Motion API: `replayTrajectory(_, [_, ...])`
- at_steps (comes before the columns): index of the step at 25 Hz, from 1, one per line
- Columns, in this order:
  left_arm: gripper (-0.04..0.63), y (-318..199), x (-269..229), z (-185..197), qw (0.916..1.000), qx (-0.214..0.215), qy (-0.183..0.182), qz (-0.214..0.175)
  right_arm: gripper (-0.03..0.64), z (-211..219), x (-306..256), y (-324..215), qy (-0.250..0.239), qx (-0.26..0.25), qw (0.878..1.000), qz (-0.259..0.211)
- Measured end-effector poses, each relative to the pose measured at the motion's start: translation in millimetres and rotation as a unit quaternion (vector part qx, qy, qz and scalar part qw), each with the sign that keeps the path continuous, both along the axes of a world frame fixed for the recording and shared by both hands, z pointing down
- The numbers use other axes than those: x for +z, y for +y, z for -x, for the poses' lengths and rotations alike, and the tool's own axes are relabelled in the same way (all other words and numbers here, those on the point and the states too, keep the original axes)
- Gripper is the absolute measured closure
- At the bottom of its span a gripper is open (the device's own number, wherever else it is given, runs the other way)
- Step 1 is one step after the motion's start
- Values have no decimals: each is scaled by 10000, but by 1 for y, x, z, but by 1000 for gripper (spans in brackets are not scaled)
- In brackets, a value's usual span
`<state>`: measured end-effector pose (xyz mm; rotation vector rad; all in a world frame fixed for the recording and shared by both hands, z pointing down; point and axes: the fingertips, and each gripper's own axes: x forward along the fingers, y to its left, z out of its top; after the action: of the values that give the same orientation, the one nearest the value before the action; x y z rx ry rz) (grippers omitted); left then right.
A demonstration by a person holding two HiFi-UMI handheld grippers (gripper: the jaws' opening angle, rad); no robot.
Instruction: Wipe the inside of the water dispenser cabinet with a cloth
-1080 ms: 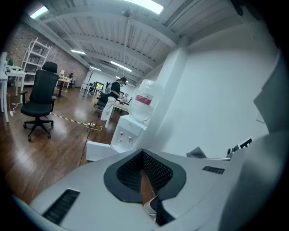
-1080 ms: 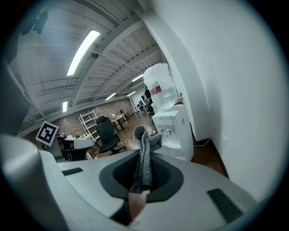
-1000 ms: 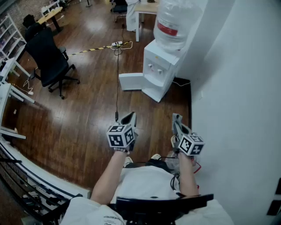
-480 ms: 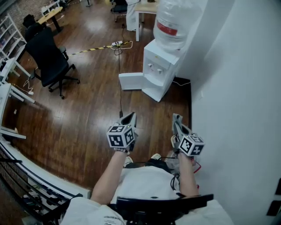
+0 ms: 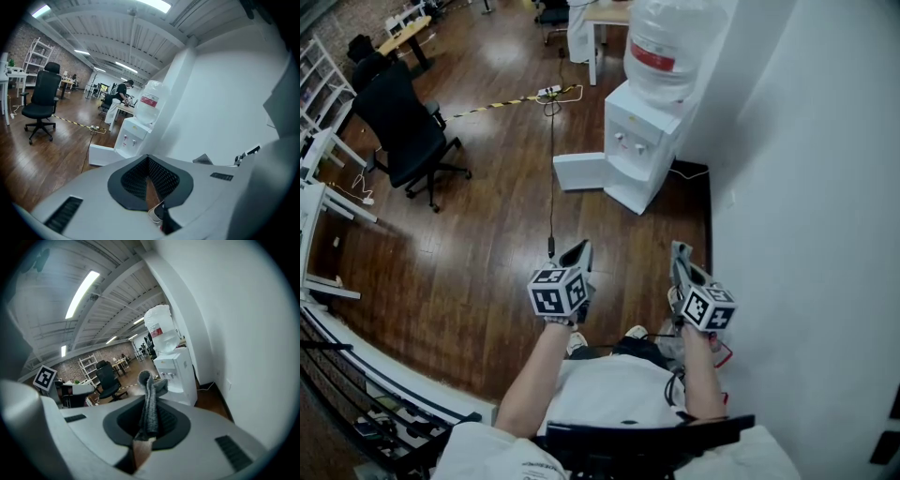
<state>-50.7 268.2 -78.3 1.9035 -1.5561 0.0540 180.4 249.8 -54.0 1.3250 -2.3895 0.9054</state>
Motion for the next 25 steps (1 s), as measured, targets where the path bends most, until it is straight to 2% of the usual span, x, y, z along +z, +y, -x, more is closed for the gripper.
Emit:
replayTrajectory(8, [601, -3, 11, -7, 9997, 21, -172, 182, 581, -1, 7, -5, -135, -134, 9998, -50])
replayTrajectory(17, [601, -9, 30, -23, 9980, 47, -415, 469, 581, -13, 19, -9, -703, -431, 9965, -129])
replayTrajectory(22, [601, -21, 41, -22, 9980, -189, -404, 444, 581, -28, 36, -20, -829, -350, 9959, -18])
replayTrajectory(25, [601, -33, 43, -18, 9974, -159, -515, 472, 581, -35, 46, -30, -898, -200, 9957, 104])
